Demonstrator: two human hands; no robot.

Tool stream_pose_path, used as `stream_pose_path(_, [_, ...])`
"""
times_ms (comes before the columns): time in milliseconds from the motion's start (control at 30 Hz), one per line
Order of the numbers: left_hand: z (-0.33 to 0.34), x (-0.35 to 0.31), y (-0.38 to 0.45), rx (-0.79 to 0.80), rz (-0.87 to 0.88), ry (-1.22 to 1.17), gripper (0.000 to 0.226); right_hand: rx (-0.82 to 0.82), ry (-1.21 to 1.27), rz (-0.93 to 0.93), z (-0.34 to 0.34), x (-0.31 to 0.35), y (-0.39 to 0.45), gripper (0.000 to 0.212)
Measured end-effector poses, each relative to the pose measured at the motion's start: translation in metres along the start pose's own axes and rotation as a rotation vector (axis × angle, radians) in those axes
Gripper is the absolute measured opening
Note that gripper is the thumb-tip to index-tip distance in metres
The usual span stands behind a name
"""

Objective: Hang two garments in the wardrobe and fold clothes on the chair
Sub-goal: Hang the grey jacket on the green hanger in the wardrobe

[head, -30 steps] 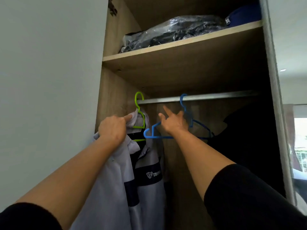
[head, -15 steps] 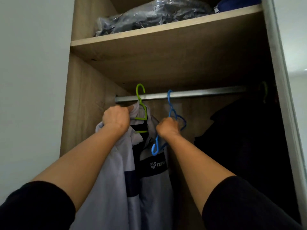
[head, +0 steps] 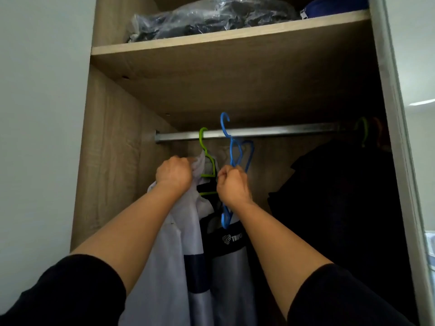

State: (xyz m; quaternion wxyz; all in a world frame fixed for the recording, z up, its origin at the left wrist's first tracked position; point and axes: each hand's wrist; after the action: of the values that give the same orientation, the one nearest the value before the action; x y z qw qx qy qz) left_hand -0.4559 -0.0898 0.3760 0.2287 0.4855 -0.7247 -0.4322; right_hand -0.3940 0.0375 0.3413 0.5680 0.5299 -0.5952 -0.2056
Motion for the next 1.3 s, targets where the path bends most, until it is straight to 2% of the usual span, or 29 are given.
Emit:
stream_pose_path(100, [-0.011, -0.004, 0.002, -0.071, -0.017, -0.274, 0.047, 0.005, -0.048, -0.059, 0.012, -0.003, -0.021, 0.023])
stream_pose_path(233, [-0.041, -0.022, 0.002, -0.072, -0.004, -0.505, 0.046, 0.065, -0.143, -0.172, 0.025, -0.005, -0.052, 0.025])
stream_pose_path(333, [-0.046, -0.025, 0.007, -0.086, -0.146, -0.664, 0.042, 0.097, -0.178, -0.271, 0.027, -0.001, -0.069, 0.026])
stream_pose_path(433, [-0.042, -0.022, 0.010, -0.127, -0.313, -1.015, 0.032, 0.077, -0.095, -0.369, 0.017, 0.003, -0.079, 0.038])
stream_pose_path(467, [-0.042, -0.021, 0.008, -0.134, -0.316, -1.050, 0.033, 0.062, -0.070, -0.367, 0.013, 0.004, -0.079, 0.042])
stream_pose_path(567, [-0.046, -0.017, -0.005, -0.115, -0.225, -1.030, 0.033, -0.084, -0.050, -0.270, 0.003, 0.007, -0.072, 0.049])
stream_pose_path(633, [-0.053, -0.012, -0.014, -0.113, -0.174, -0.980, 0.029, -0.197, -0.138, -0.227, -0.001, 0.008, -0.067, 0.056])
stream_pose_path(667, [-0.055, -0.009, -0.017, -0.109, -0.159, -0.951, 0.029, -0.198, -0.196, -0.215, -0.003, 0.008, -0.066, 0.057])
stream_pose_path(800, [-0.065, -0.003, -0.030, -0.103, -0.140, -0.952, 0.027, 0.023, -0.341, -0.237, -0.010, 0.010, -0.074, 0.041])
stream_pose_path(900, [-0.073, 0.000, -0.041, -0.081, -0.136, -0.962, 0.025, 0.100, -0.270, -0.228, -0.010, 0.018, -0.087, 0.037])
stream_pose_path(1000, [-0.082, 0.007, -0.053, -0.128, -0.147, -0.947, 0.027, 0.063, -0.094, -0.192, -0.010, 0.024, -0.097, 0.034])
stream_pose_path(1067, [-0.088, 0.015, -0.063, -0.135, -0.150, -0.910, 0.027, 0.051, -0.065, -0.171, -0.011, 0.029, -0.101, 0.034])
stream_pose_path(1300, [-0.123, 0.042, -0.109, 0.121, -0.106, -0.595, 0.023, 0.019, -0.038, -0.199, -0.011, 0.042, -0.112, 0.036])
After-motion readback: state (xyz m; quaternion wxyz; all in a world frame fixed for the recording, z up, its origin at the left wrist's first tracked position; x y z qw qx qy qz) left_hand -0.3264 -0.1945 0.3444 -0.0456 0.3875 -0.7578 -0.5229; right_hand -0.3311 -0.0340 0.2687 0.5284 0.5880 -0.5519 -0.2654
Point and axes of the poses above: each hand's wrist, its own y-axis towards the middle knuckle, its own z-axis out of the palm, x = y × z, and after that the axes turned 7 degrees about -x, right-handed
